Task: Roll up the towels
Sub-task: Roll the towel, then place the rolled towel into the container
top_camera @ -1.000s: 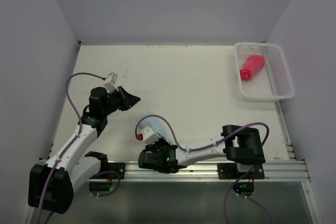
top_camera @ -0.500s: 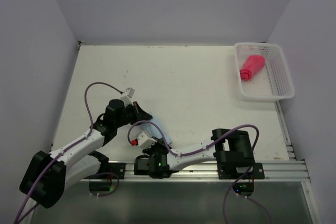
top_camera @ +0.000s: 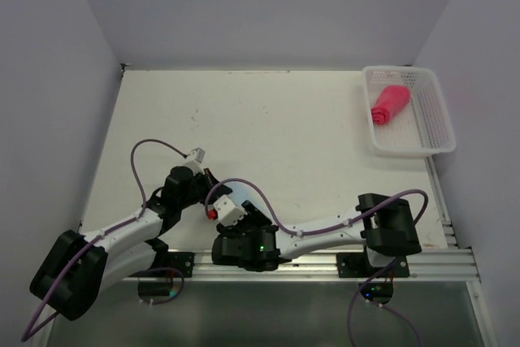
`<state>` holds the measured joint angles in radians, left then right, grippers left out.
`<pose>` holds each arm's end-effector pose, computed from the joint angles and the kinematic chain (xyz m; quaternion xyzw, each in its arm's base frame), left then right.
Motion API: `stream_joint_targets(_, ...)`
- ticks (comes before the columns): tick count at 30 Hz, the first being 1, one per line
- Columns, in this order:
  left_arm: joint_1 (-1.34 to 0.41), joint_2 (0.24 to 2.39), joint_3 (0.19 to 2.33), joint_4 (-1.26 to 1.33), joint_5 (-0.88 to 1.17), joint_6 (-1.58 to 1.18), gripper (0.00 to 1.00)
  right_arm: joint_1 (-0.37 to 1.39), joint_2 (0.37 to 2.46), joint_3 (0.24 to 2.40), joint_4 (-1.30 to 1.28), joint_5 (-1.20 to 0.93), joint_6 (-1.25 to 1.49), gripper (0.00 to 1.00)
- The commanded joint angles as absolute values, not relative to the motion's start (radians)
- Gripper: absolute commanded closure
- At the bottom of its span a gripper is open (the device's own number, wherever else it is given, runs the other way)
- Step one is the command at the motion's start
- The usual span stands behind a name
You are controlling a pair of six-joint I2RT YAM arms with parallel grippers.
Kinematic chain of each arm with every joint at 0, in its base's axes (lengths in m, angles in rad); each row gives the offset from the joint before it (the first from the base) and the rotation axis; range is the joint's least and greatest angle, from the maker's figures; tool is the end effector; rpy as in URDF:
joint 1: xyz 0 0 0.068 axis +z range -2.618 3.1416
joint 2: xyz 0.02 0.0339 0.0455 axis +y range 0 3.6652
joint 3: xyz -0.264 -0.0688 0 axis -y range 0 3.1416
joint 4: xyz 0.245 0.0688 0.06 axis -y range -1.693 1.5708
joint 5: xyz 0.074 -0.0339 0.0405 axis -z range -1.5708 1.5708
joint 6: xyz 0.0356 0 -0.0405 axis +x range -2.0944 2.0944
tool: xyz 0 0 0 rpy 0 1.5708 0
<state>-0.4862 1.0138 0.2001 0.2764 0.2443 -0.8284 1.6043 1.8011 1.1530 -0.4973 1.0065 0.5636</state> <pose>0.1600 -0.0943 0.1452 -0.0876 0.8606 -0.3835 0.3235 0.0183 0.3510 0.1857 -0.3374 0.7936 -0.0571 0.5032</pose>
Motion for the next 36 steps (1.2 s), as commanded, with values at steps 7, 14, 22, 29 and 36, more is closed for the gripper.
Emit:
stream_joint_targets(7,-0.489,0.988,0.152,0.249,0.164,-0.798,1.00,1.424,1.451,0.989,-0.245,0.570,0.551,0.16)
stream_joint_targets(14,-0.489,0.985,0.137,0.253,0.161,-0.790,1.00,1.235,1.465,0.939,-0.189,0.266,0.601,0.01)
stream_joint_targets(22,-0.489,0.970,0.103,0.261,0.172,-0.793,1.00,1.149,1.561,0.839,-0.031,0.054,0.637,0.01)
stream_joint_targets(29,-0.489,0.943,0.083,0.252,0.167,-0.790,1.00,1.150,1.635,0.841,-0.017,0.043,0.634,0.02)
stream_joint_targets(36,-0.489,0.931,0.069,0.268,0.146,-0.796,1.00,1.176,1.661,0.851,-0.049,0.147,0.592,0.17)
